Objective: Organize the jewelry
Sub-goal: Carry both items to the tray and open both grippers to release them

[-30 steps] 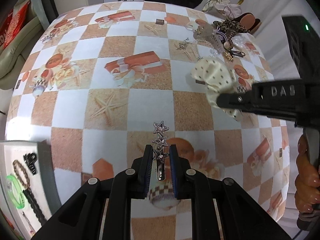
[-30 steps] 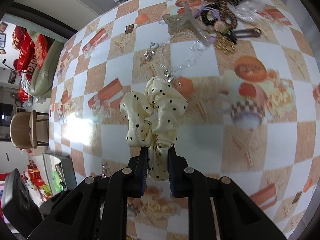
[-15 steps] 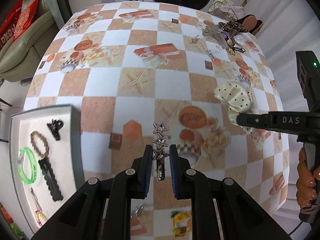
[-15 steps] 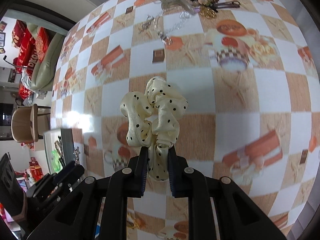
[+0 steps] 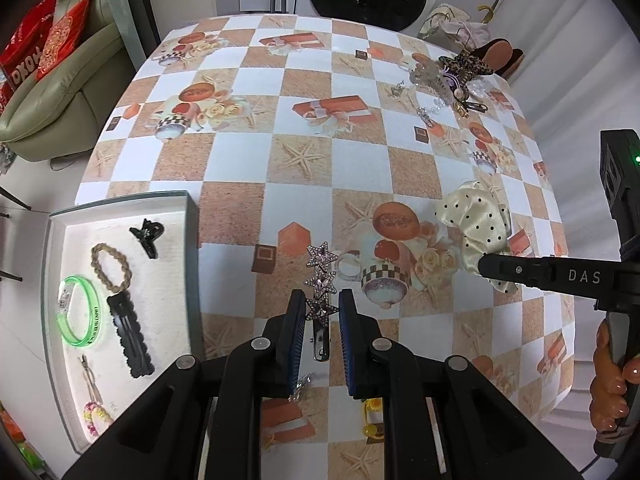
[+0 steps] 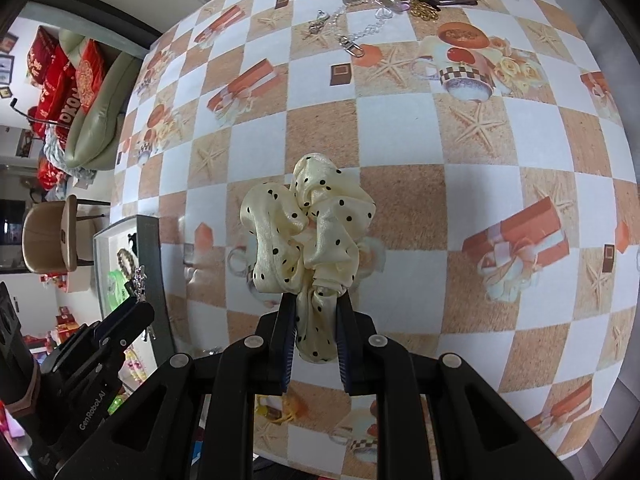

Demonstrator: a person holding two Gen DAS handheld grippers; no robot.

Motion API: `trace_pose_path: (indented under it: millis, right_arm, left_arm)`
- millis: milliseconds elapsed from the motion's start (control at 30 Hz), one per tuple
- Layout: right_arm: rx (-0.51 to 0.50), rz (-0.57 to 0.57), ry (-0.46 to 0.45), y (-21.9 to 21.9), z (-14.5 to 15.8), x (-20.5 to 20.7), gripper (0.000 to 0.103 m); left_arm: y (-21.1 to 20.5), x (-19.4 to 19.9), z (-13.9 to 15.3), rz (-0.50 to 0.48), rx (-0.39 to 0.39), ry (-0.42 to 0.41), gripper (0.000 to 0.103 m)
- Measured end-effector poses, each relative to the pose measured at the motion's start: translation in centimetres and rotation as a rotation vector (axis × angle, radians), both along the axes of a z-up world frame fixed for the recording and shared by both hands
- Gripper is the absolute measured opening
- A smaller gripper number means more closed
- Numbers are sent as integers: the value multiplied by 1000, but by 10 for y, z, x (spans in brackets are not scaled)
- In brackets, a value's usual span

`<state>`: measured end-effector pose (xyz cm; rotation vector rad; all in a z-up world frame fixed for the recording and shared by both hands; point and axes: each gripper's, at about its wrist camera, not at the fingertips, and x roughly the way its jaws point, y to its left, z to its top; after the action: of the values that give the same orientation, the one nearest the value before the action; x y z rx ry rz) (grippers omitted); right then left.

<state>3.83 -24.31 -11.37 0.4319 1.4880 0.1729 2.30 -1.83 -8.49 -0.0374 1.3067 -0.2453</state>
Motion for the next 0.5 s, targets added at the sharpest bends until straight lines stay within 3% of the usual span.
trace_pose_path:
  millis: [233,500]
  right_arm:
    - [-7,10,-17,11,14,-8,20]
    - [-23,38,-49,20,34,-11,20]
  left_arm:
    - [20,-14,9,21,-2,-10,22]
    - [75,-41,19,98,20,-22,22]
